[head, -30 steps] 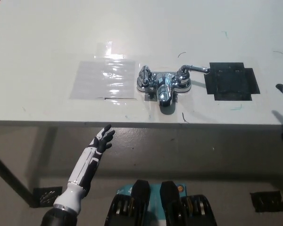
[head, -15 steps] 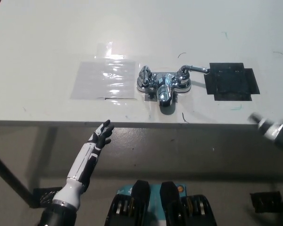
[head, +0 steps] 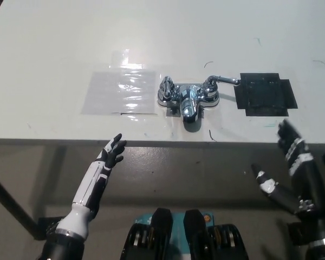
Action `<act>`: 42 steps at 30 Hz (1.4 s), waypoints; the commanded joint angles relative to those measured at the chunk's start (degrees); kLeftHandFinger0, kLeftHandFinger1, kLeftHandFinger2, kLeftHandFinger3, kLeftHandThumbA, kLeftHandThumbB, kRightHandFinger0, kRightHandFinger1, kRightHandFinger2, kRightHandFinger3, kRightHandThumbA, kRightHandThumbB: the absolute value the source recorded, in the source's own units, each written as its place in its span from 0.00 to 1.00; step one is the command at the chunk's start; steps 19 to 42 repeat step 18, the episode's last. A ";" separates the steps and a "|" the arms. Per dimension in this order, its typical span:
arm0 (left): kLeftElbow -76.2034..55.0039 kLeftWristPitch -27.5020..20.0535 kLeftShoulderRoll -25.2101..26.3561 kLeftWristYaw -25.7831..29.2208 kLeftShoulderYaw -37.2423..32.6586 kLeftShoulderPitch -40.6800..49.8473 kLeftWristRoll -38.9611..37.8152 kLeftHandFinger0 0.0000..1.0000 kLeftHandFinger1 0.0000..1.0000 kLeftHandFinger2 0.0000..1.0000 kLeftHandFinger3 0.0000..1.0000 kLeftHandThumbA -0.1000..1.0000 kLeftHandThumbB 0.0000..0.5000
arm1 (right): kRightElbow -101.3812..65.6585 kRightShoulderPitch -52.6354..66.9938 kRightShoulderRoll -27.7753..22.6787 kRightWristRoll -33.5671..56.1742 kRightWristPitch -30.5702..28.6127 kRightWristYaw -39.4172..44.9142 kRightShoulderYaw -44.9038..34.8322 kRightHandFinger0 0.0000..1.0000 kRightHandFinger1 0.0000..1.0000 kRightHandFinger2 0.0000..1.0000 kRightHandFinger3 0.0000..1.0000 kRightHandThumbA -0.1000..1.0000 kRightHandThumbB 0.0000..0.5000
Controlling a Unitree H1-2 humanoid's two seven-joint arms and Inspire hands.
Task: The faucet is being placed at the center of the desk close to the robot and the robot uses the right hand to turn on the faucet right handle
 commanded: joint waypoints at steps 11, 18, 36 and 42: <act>-4.84 -1.79 0.89 -0.25 -1.69 7.99 1.02 1.00 1.00 1.00 1.00 0.97 0.18 | 5.75 8.15 -0.19 0.16 -10.89 3.63 1.08 1.00 1.00 1.00 1.00 0.72 0.25; -4.57 -1.95 1.38 0.02 -1.95 9.33 1.84 1.00 1.00 1.00 1.00 0.97 0.18 | 6.26 9.53 -0.41 0.39 -10.81 4.80 2.02 1.00 1.00 1.00 1.00 0.74 0.26; -4.57 -1.95 1.38 0.02 -1.95 9.33 1.84 1.00 1.00 1.00 1.00 0.97 0.18 | 6.26 9.53 -0.41 0.39 -10.81 4.80 2.02 1.00 1.00 1.00 1.00 0.74 0.26; -4.57 -1.95 1.38 0.02 -1.95 9.33 1.84 1.00 1.00 1.00 1.00 0.97 0.18 | 6.26 9.53 -0.41 0.39 -10.81 4.80 2.02 1.00 1.00 1.00 1.00 0.74 0.26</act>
